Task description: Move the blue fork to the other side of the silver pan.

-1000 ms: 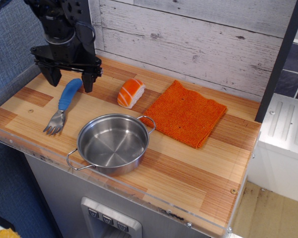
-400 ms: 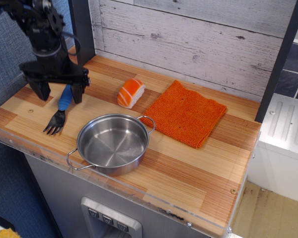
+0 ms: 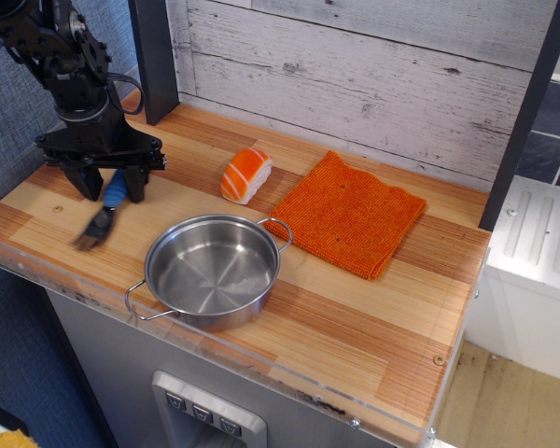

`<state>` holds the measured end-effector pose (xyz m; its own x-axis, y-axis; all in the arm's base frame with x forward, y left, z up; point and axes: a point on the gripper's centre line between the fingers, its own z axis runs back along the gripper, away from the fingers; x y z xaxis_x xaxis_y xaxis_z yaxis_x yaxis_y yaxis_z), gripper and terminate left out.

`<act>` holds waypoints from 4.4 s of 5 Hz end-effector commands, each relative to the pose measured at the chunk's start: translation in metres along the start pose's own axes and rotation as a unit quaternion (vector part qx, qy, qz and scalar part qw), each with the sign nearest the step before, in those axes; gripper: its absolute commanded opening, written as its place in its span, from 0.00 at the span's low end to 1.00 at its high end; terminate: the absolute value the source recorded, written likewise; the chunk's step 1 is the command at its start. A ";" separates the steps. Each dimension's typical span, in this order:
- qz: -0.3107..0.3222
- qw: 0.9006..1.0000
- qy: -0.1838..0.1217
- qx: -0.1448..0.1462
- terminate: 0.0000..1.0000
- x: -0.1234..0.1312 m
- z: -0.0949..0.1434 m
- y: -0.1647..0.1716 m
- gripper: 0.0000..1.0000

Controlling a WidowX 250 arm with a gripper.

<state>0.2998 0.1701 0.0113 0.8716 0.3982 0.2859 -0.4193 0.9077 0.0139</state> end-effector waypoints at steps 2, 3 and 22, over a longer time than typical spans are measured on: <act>-0.017 0.999 -0.028 0.004 0.00 0.007 0.016 -0.006 0.00; -0.013 0.999 -0.046 0.010 0.00 0.012 0.028 -0.005 0.00; -0.249 0.946 -0.169 -0.121 0.00 -0.073 0.124 -0.231 1.00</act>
<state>0.3151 -0.0823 0.0984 0.8144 -0.1149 0.5689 0.1229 0.9921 0.0245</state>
